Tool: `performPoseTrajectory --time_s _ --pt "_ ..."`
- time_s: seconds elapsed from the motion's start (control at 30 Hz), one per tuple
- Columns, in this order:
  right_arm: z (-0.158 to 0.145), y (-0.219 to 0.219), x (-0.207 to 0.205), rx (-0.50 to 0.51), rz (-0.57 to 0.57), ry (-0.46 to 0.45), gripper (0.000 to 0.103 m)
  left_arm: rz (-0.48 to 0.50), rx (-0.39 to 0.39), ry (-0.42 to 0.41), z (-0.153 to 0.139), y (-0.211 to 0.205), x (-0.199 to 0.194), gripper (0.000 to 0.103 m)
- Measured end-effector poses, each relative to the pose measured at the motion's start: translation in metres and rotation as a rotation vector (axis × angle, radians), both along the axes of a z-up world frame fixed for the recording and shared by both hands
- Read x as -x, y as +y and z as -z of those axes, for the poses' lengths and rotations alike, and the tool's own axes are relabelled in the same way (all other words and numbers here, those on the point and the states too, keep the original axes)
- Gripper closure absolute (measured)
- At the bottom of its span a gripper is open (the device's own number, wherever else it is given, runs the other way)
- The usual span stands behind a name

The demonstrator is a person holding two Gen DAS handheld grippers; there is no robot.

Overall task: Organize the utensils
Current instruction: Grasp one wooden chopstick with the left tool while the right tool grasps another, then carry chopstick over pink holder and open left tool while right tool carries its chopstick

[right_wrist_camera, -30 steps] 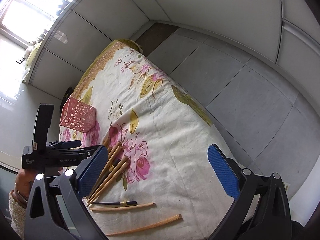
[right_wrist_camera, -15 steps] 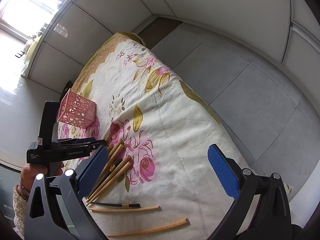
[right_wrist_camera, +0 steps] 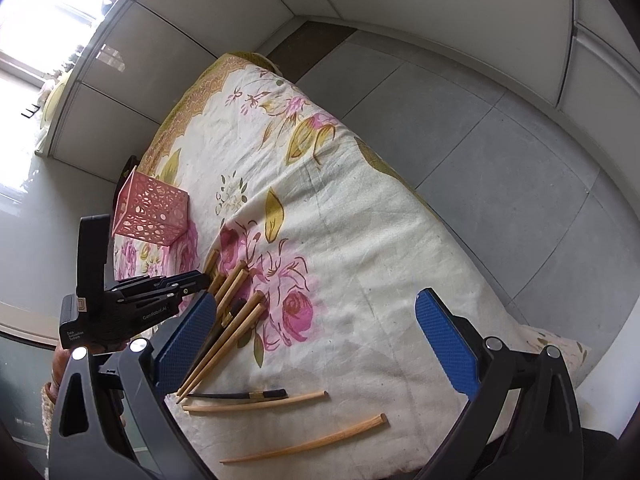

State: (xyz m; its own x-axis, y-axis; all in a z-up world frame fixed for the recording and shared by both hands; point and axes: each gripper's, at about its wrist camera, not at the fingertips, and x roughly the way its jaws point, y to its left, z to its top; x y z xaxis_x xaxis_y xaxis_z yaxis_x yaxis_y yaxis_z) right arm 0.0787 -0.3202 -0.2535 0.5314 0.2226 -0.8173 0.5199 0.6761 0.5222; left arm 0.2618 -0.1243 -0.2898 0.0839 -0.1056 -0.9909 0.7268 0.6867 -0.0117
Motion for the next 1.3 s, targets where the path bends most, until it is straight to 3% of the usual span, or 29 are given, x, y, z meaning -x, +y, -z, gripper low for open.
performPoseTrajectory --time_s 0.13,0.27,0.37,0.5,0.67,0.7,0.83,1.1,1.3 --pt "0.005 0.002 0.014 -0.07 0.044 0.083 0.006 -0.068 0.11 -0.073 -0.023 0.027 0.007 0.094" --pt "0.027 0.014 0.033 -0.175 0.053 0.257 0.013 -0.111 0.251 -0.165 -0.07 0.059 0.022 0.095" --pt "0.044 0.029 0.041 -0.175 0.052 0.397 0.041 -0.132 0.352 -0.232 -0.104 0.08 0.037 0.095" --pt "0.046 0.049 0.031 -0.102 0.013 0.497 0.063 -0.119 0.432 -0.31 -0.144 0.087 0.053 0.095" --pt "0.041 0.075 0.011 0.079 -0.011 0.596 0.067 -0.111 0.482 -0.351 -0.172 0.101 0.066 0.095" --pt "0.039 0.081 0.008 0.118 -0.019 0.599 0.073 -0.119 0.486 -0.354 -0.173 0.104 0.066 0.095" --pt "0.034 0.1 -0.006 0.172 -0.074 0.5 0.093 -0.155 0.513 -0.345 -0.171 0.12 0.063 0.095" --pt "0.01 0.107 -0.006 0.104 -0.085 0.246 0.095 -0.214 0.526 -0.355 -0.171 0.135 0.066 0.095" --pt "-0.01 0.084 0.006 0.045 -0.05 0.103 0.095 -0.243 0.53 -0.39 -0.184 0.133 0.075 0.095"
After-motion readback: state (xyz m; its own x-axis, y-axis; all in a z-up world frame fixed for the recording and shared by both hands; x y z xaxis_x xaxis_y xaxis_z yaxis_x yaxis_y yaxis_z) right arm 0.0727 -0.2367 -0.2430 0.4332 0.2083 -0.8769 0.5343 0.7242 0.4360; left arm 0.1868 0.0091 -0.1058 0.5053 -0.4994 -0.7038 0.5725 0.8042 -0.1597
